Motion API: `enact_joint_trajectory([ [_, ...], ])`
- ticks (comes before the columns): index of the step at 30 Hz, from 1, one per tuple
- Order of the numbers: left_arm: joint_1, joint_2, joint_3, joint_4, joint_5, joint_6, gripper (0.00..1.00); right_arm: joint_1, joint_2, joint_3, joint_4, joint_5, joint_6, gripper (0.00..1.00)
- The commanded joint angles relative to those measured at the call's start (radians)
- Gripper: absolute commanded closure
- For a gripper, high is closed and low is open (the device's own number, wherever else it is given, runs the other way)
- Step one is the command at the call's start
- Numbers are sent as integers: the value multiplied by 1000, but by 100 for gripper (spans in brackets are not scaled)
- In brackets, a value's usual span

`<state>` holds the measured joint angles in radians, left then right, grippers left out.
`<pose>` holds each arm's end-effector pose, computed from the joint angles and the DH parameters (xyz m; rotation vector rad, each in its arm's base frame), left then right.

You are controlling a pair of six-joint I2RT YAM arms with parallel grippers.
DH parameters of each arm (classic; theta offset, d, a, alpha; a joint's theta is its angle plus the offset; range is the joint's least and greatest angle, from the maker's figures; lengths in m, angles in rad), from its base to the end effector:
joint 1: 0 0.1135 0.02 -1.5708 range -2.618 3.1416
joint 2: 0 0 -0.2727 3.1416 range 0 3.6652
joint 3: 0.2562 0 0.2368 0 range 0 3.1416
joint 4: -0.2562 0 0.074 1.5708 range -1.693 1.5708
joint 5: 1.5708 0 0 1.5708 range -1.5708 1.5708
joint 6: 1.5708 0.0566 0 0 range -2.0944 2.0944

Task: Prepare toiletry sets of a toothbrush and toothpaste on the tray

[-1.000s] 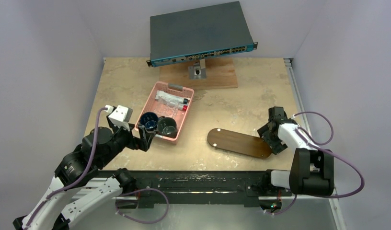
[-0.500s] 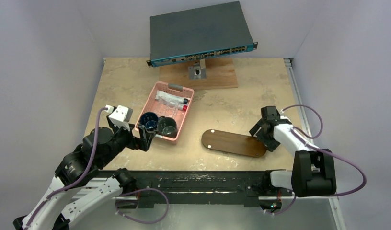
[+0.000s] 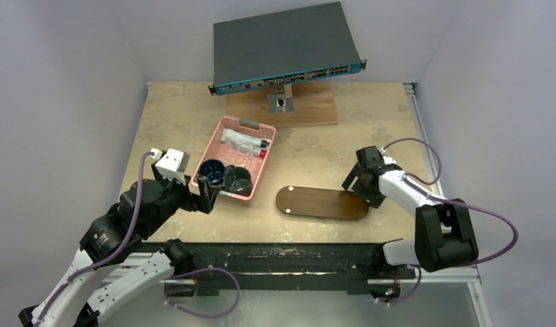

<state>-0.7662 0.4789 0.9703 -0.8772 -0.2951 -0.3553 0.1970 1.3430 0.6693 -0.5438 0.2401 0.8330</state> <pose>0.0621 -0.0369 0.3519 0.2075 1.9554 -0.4542 0.2179 0.0298 0.1621 0.9053 2.5630 -0.0464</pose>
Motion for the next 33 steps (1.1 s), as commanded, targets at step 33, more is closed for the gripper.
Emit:
enact_joint_trajectory([
  [33, 40, 53, 1, 26, -44, 12, 0, 386, 83, 137, 21, 17, -39, 9],
])
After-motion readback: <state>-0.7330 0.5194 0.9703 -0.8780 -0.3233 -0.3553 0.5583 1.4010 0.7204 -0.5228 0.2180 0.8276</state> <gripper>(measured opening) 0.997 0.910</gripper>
